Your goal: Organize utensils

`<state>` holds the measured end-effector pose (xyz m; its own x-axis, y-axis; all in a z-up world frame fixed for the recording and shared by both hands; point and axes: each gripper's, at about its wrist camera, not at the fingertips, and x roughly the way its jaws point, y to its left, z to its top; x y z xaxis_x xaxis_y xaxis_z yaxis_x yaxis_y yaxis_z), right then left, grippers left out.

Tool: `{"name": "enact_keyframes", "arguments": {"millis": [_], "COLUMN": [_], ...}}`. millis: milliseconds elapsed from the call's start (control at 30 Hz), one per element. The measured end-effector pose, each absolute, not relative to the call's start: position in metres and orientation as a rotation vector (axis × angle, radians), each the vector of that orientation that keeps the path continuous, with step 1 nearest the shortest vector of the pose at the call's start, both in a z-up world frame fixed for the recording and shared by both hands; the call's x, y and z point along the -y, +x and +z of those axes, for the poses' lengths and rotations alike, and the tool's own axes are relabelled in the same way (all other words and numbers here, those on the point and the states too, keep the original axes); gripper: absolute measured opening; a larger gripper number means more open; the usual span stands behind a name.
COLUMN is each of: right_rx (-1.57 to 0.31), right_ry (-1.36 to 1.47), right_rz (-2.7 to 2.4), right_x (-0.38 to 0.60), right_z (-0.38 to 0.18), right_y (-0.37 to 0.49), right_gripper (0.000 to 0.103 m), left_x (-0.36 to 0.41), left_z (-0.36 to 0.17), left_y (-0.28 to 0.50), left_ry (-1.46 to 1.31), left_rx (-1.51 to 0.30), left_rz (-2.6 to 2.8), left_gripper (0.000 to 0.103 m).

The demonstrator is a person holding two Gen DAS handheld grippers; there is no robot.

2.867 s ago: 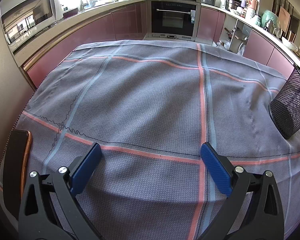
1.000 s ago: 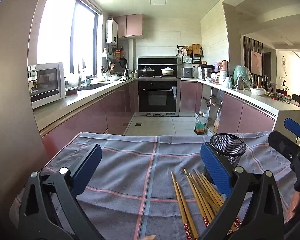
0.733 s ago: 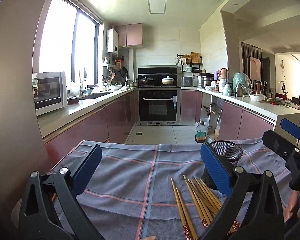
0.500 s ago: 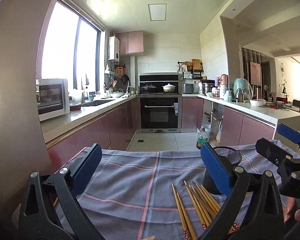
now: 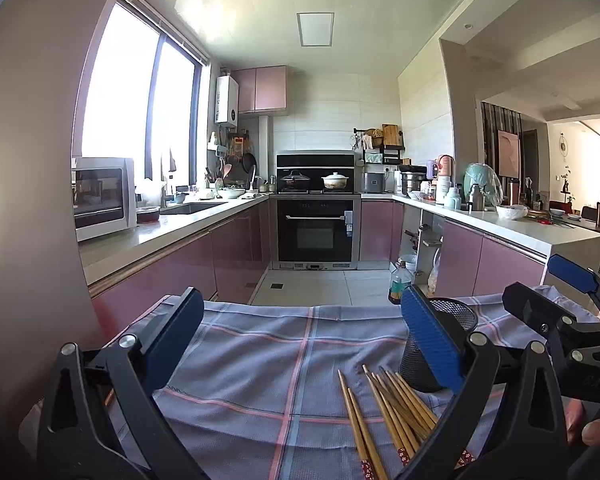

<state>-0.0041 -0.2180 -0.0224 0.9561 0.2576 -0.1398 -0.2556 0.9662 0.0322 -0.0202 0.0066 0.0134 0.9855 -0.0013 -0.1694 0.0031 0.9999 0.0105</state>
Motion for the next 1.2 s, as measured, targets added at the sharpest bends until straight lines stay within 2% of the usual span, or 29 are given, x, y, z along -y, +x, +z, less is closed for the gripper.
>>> {"name": "enact_keyframes", "arguments": {"millis": [1200], "right_rx": [-0.155], "right_ry": [0.035], "right_rz": [0.269], "right_x": [0.2234], "right_z": [-0.0269], "right_y": [-0.0009], "right_gripper": [0.096], "left_x": [-0.0041], "left_z": [0.0089], "left_y": [-0.0171], "left_ry": [0.015], "left_rx": [-0.169], "left_rz": [-0.003], "left_gripper": [0.097]}}
